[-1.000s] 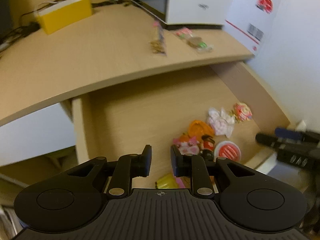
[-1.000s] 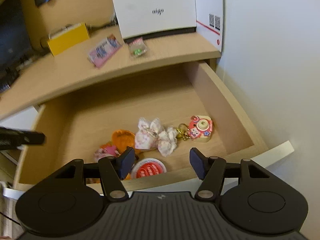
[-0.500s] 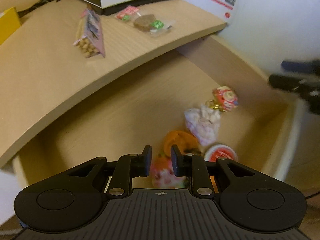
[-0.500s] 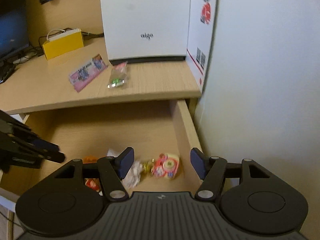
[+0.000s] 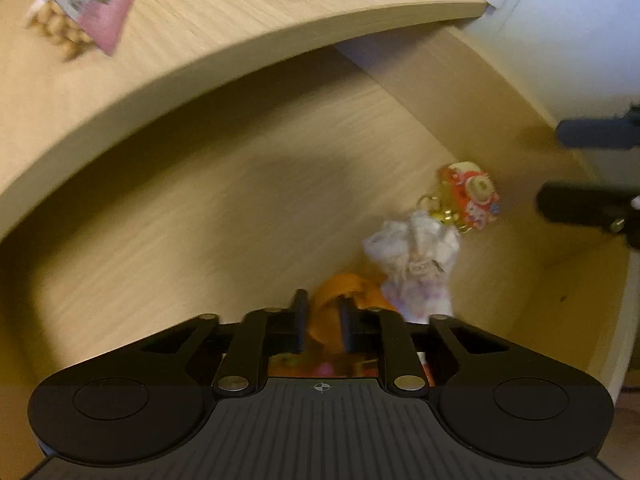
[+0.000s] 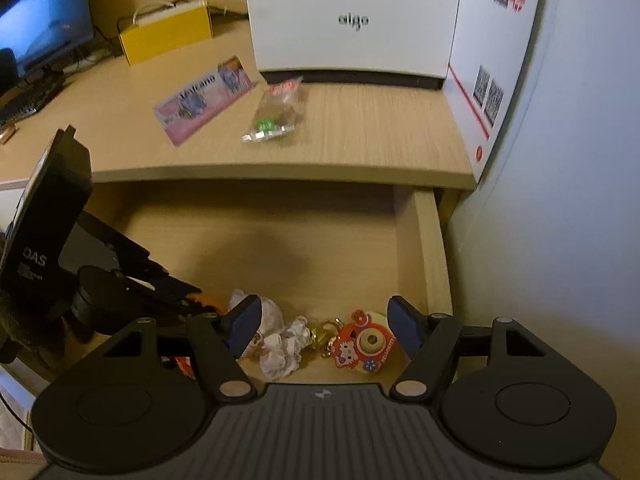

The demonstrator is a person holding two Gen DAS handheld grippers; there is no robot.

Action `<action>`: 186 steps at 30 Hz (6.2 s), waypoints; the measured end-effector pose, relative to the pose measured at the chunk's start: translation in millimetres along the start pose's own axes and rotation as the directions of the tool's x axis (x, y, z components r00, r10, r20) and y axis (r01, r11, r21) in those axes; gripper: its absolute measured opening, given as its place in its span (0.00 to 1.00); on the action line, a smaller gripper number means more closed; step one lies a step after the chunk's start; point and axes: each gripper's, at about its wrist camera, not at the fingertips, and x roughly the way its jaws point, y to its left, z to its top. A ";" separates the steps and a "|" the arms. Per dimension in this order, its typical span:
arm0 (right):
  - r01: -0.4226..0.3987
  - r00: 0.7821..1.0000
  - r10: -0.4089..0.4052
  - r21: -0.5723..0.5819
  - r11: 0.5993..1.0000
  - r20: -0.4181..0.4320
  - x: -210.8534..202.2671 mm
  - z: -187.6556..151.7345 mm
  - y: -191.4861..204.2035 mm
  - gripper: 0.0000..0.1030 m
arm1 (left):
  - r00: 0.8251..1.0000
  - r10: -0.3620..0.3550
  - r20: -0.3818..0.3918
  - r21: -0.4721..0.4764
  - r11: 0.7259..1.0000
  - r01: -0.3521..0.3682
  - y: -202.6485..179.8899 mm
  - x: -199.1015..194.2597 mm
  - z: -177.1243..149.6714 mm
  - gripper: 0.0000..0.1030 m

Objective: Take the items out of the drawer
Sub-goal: 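Reach the left gripper into the drawer toward the yellow cupcake toy, then close the left gripper on the yellow-and-pink cupcake toy, then lift the cupcake toy with the left gripper while the right grasps the white lace cloth, then release the cupcake toy and white cloth onto the desk top, then reach the left gripper into the drawer toward the pink cat figure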

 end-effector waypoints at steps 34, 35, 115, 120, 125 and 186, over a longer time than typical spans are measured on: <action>-0.039 0.989 0.043 0.033 0.999 -0.138 12.1 -6.7 14.2 0.66 | 0.989 -0.098 -0.111 -0.104 0.991 0.086 31.7 -83.2 -69.4 0.16; -0.044 0.989 0.050 0.042 0.998 -0.141 13.8 -6.9 13.3 0.66 | 0.985 -0.102 -0.136 -0.085 0.992 0.090 29.9 -83.9 -69.9 0.16; -0.018 0.951 0.011 0.020 1.000 0.308 -72.1 142.7 -2.1 0.11 | 0.816 0.188 0.547 -0.330 0.944 0.003 89.3 -142.7 80.7 0.46; -0.008 0.972 0.003 0.021 1.000 0.235 7.1 157.1 -9.7 0.11 | 0.834 0.298 0.464 -0.346 0.928 -0.138 102.3 -101.1 88.3 0.49; -0.027 0.994 0.025 0.019 0.999 0.106 59.7 150.4 -7.7 0.18 | 0.850 0.333 0.409 -0.365 0.913 -0.182 111.9 -93.5 84.0 0.48; 0.194 0.979 -0.205 0.357 0.914 -0.007 -65.0 -20.9 7.0 0.66 | 0.999 -0.036 0.023 0.091 0.995 0.033 -9.5 -42.3 -8.4 0.47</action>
